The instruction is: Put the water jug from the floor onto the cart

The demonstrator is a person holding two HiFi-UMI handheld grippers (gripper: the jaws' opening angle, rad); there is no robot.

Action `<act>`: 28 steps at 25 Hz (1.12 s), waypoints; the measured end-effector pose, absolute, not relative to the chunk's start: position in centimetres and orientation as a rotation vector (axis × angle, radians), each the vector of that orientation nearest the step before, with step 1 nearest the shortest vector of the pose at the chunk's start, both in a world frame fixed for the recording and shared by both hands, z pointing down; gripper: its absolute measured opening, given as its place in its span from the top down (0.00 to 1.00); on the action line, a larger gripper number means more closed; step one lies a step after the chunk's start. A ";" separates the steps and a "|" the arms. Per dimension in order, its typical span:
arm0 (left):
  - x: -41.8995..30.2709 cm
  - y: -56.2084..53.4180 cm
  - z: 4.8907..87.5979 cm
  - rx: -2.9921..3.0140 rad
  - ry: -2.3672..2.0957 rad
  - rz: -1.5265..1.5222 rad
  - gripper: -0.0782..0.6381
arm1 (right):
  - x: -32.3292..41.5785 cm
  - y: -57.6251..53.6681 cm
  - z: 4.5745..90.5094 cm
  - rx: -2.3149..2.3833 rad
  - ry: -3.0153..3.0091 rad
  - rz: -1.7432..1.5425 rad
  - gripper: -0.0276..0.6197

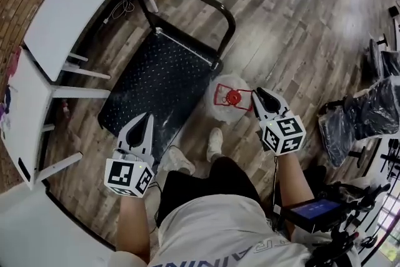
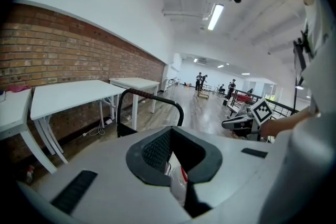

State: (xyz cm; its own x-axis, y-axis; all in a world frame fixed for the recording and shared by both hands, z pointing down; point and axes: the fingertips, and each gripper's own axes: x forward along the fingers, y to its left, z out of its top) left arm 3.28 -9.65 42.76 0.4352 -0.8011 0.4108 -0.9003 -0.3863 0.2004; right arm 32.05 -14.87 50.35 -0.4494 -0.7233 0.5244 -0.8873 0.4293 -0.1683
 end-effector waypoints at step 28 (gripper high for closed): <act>-0.5 -6.6 59.6 1.955 -1.447 0.550 0.89 | 33.0 -14.8 85.4 1.181 -1.883 0.760 0.40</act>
State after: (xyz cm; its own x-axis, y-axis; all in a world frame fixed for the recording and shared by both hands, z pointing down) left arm -0.47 -6.56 59.59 0.3073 -0.6846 0.6610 -0.9508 -0.1923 0.2429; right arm 32.97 -14.78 85.41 -0.2722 -0.4556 0.8475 -0.9163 0.3915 -0.0838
